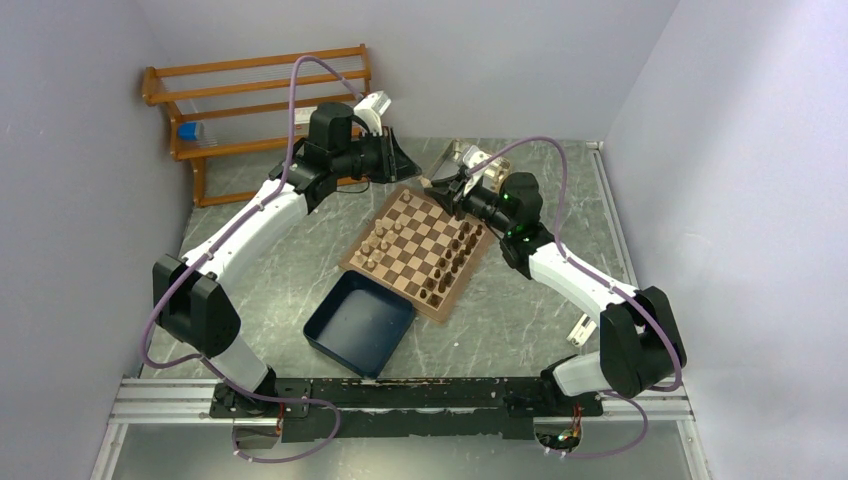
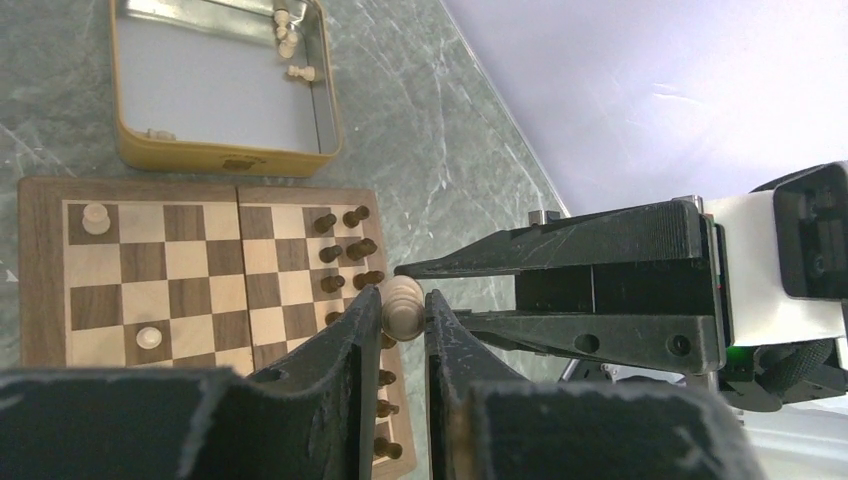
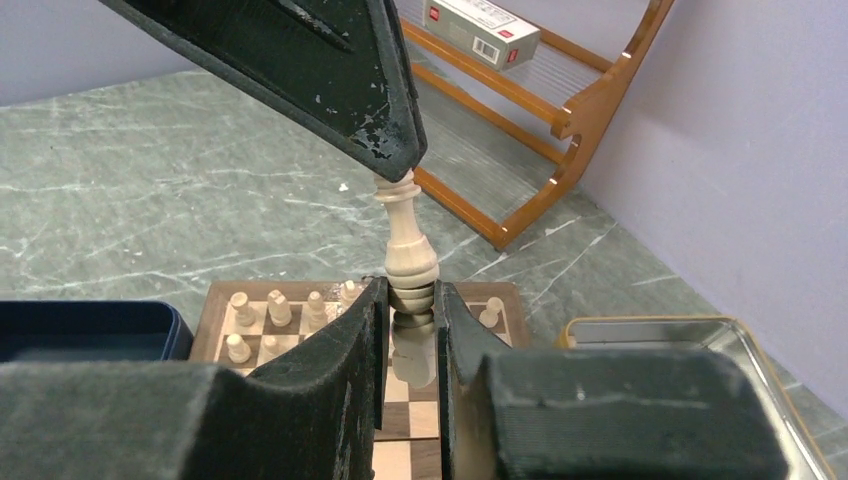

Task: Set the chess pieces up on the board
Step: Place the chess piece on the chessboard.

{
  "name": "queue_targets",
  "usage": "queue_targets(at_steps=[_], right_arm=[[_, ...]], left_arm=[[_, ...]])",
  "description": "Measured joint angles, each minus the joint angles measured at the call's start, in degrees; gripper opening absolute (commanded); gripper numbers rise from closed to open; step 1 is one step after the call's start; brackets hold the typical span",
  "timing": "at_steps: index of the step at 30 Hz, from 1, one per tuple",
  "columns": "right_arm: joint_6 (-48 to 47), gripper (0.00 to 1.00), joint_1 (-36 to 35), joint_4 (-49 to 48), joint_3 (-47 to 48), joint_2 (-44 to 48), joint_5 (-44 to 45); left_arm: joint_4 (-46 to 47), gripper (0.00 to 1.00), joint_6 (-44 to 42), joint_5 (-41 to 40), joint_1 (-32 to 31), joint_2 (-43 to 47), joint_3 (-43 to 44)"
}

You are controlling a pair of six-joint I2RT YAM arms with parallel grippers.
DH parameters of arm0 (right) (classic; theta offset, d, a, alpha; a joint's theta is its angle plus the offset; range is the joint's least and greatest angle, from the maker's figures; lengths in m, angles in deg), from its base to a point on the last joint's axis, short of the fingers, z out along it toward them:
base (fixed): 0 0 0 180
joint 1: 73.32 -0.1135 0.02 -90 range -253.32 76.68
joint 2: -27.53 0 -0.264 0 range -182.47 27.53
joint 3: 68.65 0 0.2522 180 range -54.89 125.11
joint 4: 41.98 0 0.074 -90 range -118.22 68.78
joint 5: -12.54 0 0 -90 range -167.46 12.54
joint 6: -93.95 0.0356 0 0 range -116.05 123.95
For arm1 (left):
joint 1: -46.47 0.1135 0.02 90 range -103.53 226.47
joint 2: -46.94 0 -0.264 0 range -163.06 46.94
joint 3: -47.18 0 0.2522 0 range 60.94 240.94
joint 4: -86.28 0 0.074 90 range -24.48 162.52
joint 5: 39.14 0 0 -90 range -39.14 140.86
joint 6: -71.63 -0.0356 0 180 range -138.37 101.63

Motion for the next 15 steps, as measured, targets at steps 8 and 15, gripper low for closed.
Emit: queue_targets(at_steps=[8,15], right_arm=[[4.0,0.0,-0.1,0.7,-2.8,0.0,3.5],[9.1,0.0,-0.1,4.1,-4.3,1.9,9.1]], left_arm=[[-3.8,0.12,-3.5,-2.9,0.0,0.0,1.4],[-6.3,0.12,-7.7,-8.2,0.1,-0.2,4.0]])
